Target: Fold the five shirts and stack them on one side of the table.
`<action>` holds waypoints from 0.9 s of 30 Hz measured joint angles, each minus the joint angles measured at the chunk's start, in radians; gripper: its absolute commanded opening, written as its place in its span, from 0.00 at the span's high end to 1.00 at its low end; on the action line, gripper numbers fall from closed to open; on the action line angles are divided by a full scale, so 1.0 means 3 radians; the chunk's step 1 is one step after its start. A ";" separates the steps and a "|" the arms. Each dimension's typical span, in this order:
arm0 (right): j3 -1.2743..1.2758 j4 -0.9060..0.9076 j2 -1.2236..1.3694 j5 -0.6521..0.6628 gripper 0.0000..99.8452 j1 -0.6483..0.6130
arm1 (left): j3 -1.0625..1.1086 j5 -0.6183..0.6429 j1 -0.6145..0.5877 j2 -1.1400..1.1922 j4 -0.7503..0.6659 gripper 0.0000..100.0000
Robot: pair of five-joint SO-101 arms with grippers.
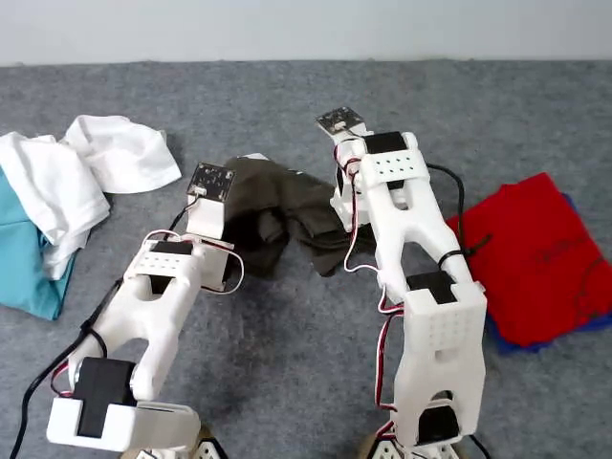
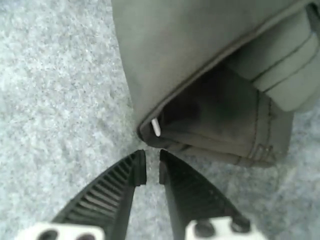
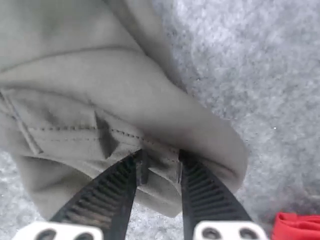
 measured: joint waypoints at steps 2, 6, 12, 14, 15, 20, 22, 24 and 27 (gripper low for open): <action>0.0000 -0.0031 0.0020 0.0000 0.99 0.0000 | 0.0000 0.0000 0.0000 0.0000 0.0000 0.95; 0.0000 -0.0061 0.0082 0.0000 0.99 0.0000 | 0.0010 0.0000 0.0000 0.0000 0.0000 0.95; -0.0066 0.0015 0.0077 0.0000 0.99 0.0000 | 0.0010 0.0000 0.0000 0.0000 0.0000 0.95; -0.0164 0.0113 0.0041 0.0000 0.99 0.0000 | 0.0010 0.0000 0.0000 0.0000 0.0000 0.95; -0.0210 0.0174 -0.0005 0.0000 0.99 0.0000 | 0.0010 0.0000 0.0000 0.0000 0.0000 0.95; -0.0332 0.0373 -0.0327 0.0000 0.99 0.0000 | 0.0010 0.0000 0.0000 0.0000 0.0000 0.95; -0.0332 0.0394 -0.0343 0.0000 0.99 0.0041 | 0.0010 0.0000 0.0000 0.0000 0.0000 0.95; -0.0332 0.0425 -0.0343 0.0000 0.99 0.0118 | 0.0010 0.0000 0.0000 0.0000 0.0000 0.95; -0.0332 0.0481 -0.0292 0.0000 0.99 0.0276 | 0.0010 0.0000 0.0000 0.0000 0.0000 0.95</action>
